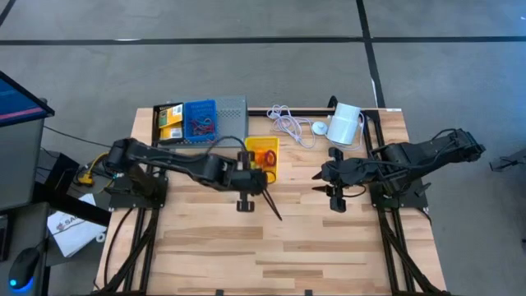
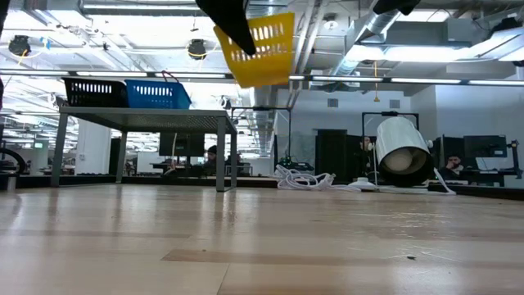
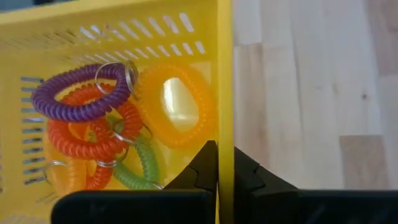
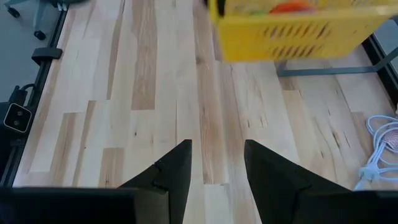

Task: Pick & Place Office Desk Supplies
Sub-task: Put the yellow basket containing the stretchable key holders on the shelf

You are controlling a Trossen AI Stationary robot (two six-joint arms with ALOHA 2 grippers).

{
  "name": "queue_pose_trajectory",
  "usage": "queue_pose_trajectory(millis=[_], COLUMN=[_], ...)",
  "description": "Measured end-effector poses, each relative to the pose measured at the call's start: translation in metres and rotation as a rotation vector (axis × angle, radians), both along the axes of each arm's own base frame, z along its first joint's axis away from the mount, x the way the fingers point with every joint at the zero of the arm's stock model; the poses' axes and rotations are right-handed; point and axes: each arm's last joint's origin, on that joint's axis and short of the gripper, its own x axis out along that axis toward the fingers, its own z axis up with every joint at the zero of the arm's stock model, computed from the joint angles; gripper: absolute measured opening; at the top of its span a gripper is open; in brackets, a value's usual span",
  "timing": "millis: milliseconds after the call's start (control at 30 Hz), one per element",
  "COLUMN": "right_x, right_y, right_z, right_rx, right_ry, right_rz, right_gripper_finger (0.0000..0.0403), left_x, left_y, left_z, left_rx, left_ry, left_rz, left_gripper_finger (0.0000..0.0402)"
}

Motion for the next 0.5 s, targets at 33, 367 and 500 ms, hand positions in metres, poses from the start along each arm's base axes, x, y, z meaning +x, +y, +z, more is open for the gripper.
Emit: queue_pose_trajectory(millis=[33, 367, 500], right_x=[0.0, 0.001, 0.004], right_y=[0.0, -0.004, -0.007], right_z=[0.0, 0.0, -0.002], right_rx=[-0.001, -0.037, -0.038], right_ry=[0.0, -0.007, -0.002], right_rz=[0.001, -0.039, -0.056], right_gripper_finger=[0.0143, 0.0143, 0.0143], left_x=[-0.003, -0.032, -0.036], left_y=[0.004, 0.058, 0.083], left_z=[0.004, 0.028, 0.026], left_rx=[0.014, 0.075, 0.082], left_ry=[-0.004, 0.076, 0.133], left_rz=[0.001, 0.085, 0.102], left_gripper_finger=[0.0, 0.0, 0.0])
